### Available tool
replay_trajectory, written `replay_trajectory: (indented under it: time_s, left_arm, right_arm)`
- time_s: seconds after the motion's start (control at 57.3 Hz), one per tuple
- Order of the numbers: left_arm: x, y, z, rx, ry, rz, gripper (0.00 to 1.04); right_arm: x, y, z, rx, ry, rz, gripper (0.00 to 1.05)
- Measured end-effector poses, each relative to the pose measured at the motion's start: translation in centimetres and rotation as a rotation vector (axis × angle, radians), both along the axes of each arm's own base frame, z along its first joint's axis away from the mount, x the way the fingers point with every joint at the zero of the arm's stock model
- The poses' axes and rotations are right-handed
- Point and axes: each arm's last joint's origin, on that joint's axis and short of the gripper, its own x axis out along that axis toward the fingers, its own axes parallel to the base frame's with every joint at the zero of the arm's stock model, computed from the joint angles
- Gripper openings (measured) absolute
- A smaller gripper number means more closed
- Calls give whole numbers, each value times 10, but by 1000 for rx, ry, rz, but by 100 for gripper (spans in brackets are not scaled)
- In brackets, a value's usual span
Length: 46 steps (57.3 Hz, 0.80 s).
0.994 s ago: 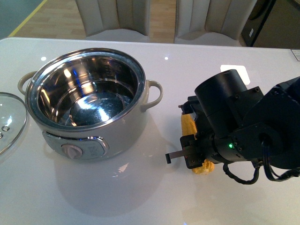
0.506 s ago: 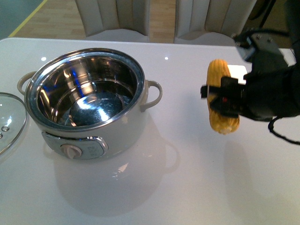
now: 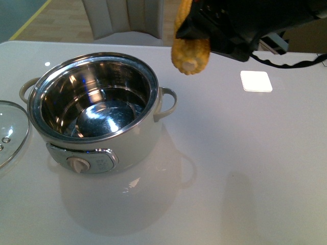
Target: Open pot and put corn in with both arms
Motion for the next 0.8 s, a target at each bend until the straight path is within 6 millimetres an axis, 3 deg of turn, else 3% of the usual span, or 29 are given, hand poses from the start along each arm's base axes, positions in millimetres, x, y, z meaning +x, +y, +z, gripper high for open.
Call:
replay_trajectory:
  time_s: [0.314, 0.802]
  left_arm:
    - [0, 0, 0, 0, 0, 0, 98]
    - [0, 0, 0, 0, 0, 0, 98]
  right_arm:
    - [11, 33, -8, 32, 78, 18, 23]
    - [4, 80, -28, 56, 167, 94, 22]
